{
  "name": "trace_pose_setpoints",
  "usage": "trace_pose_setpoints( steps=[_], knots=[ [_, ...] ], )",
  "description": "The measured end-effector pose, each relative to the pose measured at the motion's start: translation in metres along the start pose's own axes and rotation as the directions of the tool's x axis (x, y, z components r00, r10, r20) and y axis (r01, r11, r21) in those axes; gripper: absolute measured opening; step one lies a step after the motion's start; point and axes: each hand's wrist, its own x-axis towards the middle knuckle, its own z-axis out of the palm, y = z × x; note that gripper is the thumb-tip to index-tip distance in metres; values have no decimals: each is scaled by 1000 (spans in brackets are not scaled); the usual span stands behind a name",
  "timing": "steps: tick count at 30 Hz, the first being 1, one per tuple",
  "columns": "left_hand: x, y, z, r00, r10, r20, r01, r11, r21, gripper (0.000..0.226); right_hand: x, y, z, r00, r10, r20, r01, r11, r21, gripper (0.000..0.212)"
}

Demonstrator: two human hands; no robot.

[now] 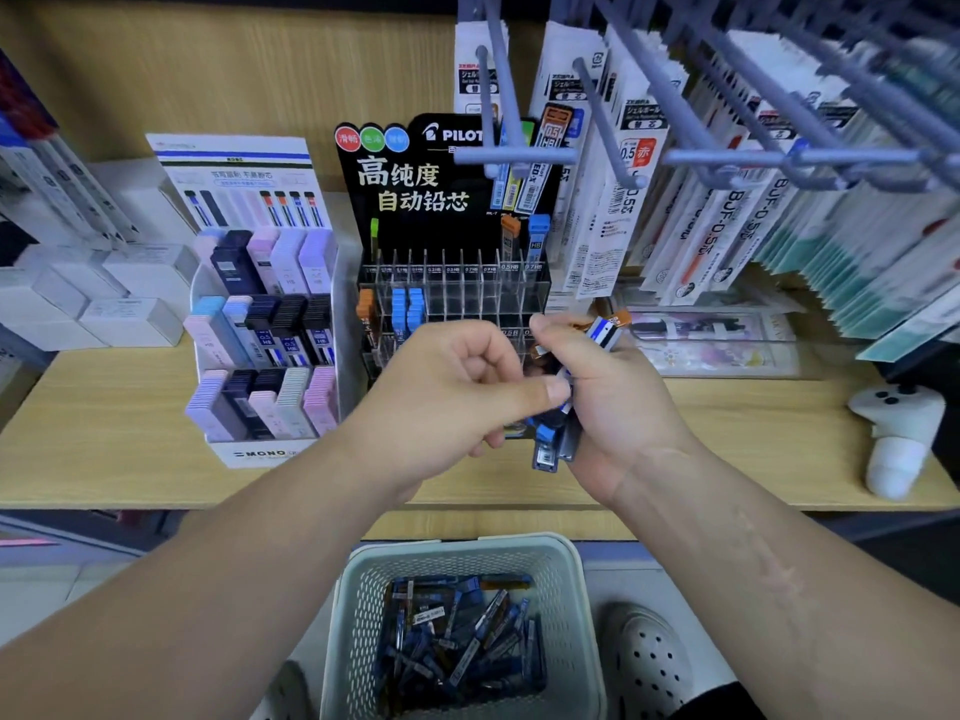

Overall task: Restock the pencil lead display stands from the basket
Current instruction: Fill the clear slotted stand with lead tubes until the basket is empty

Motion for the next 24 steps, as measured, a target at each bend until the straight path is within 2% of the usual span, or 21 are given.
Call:
trace_pose_setpoints(
  steps=[9, 12, 16, 19, 24],
  knots=[
    [-1, -1, 11, 1000, 3, -24, -2, 999, 35, 12, 5, 5, -3, 994, 37, -102, -38, 999, -5, 13],
    [1, 1, 10, 998, -59, -20, 59, 998, -32, 10, 5, 4, -1, 991, 52, -122, -51, 999, 18, 23],
    [0, 7, 4, 983, -179, 36, 183, 965, -186, 6, 3, 2, 1, 989, 109, -101, -105, 993, 44, 40],
    [-1, 11, 0, 973, -212, 92, 229, 940, -253, 6, 0, -1, 3, 988, 133, -76, -130, 991, 44, 32],
    [-3, 17, -11, 973, -201, 115, 227, 927, -299, 8, -6, -2, 8, 985, 171, 15, -171, 974, 149, 35]
  ],
)
